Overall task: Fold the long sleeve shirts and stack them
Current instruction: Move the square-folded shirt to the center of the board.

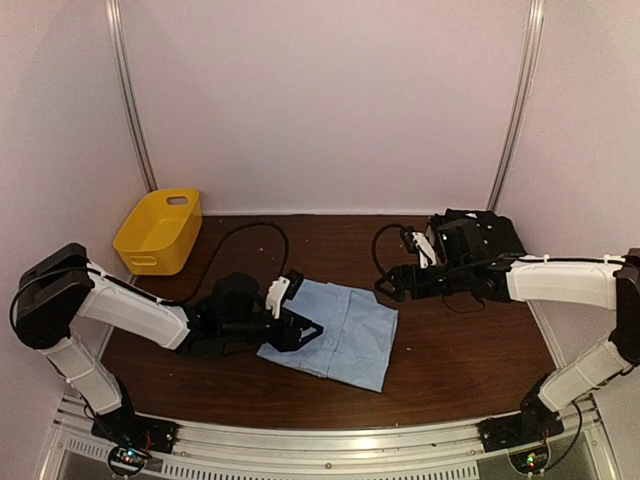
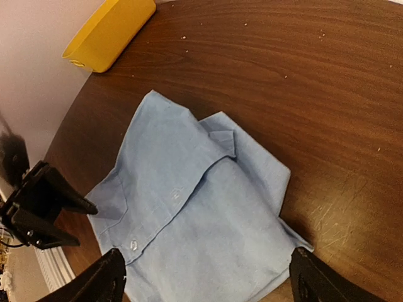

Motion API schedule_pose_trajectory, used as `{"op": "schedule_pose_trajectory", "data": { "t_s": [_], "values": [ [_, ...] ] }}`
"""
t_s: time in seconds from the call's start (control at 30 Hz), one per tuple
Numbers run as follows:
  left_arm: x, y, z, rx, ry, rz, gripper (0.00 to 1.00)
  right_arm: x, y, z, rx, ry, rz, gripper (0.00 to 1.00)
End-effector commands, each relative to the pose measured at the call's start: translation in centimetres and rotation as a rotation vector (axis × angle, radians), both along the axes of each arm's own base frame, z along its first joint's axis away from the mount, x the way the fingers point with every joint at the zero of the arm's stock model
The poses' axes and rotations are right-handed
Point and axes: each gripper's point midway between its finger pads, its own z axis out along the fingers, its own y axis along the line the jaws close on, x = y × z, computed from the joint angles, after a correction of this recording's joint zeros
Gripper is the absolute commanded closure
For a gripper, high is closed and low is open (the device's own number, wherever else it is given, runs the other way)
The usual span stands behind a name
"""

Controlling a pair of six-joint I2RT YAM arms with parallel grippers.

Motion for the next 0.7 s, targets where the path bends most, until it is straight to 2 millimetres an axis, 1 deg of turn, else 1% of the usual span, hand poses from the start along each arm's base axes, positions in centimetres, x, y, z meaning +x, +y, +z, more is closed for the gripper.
{"op": "schedule_pose_trajectory", "data": {
  "t_s": [0.0,0.03,0.07,0.2,0.27,0.43,0.67],
  "values": [
    [-1.5,-1.1,-1.6,0.040,-0.019,-0.012,0.54,3.3,-0.2,-1.5,-0.085,0.036,0.066,0.08],
    [-1.9,-1.5,-1.9,0.051,-0.023,-0.017,0.54,4.4,0.3,-1.3,-0.083,0.036,0.080,0.08],
    [-2.2,-1.8,-2.3,0.064,-0.027,-0.023,0.54,5.1,0.5,-2.4,-0.097,0.066,0.096,0.08],
    [-3.1,-2.5,-4.2,0.126,-0.037,-0.044,0.54,7.1,1.7,-3.7,-0.109,0.112,0.167,0.09],
    [-3.4,-2.6,-5.1,0.145,-0.025,-0.054,0.55,7.7,2.4,-4.2,-0.105,0.127,0.200,0.09],
    [-4.2,-2.5,-6.7,0.189,-0.010,-0.088,0.55,8.0,3.9,-5.6,-0.088,0.180,0.287,0.09],
    [-5.2,-1.1,-8.3,0.279,-0.003,-0.133,0.55,7.9,4.6,-6.8,-0.094,0.216,0.353,0.09]
  ]
}}
